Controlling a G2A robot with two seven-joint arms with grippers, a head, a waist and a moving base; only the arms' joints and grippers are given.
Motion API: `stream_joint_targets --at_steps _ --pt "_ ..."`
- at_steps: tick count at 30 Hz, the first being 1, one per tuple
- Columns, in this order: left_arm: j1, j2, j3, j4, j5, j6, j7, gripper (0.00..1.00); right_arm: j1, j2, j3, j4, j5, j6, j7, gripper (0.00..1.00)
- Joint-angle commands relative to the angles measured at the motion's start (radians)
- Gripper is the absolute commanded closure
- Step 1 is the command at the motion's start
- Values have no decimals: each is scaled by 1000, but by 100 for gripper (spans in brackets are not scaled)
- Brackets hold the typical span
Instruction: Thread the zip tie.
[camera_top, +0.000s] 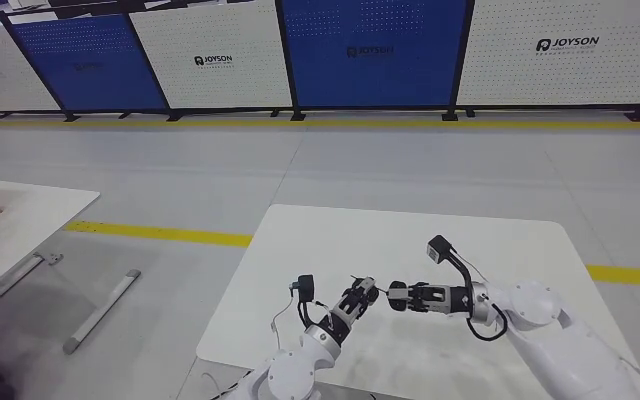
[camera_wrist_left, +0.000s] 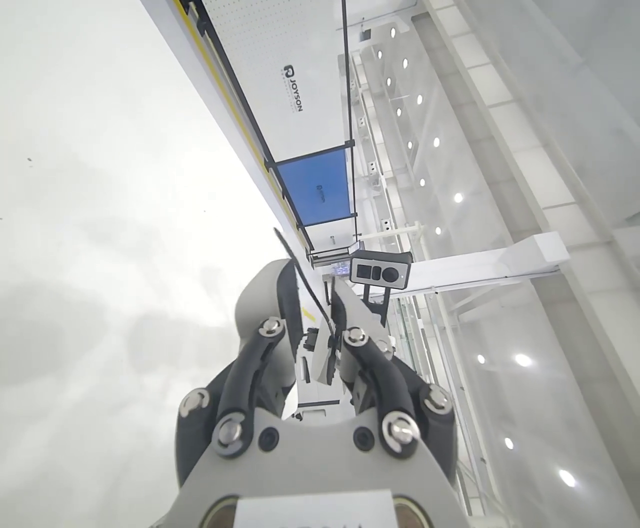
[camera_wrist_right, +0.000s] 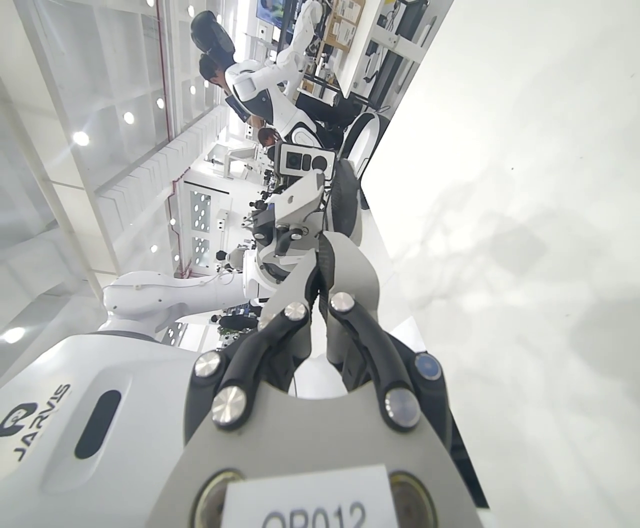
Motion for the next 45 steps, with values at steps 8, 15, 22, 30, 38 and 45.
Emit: stream_joint_targets --at_steps 8,15,22,30,38,45 --pt "2 -2 -3 4 11 -19 -4 89 5 -10 2 7 -11 13 3 100" --pt "9 -2 -8 3 17 -27 -3 83 -1 -15 14 10 -10 15 6 100" --pt "17 -2 -14 -7 20 -30 -14 100 -6 -19 22 4 -23 25 8 100" --pt "22 -3 -13 -11 38 -34 -10 100 -11 -23 33 -1 -22 33 17 100" --pt "27 -6 -14 -19 54 -15 23 100 -30 -22 64 2 4 12 20 0" --pt "15 -15 9 4 90 14 90 100 -96 4 161 -22 17 -40 24 0"
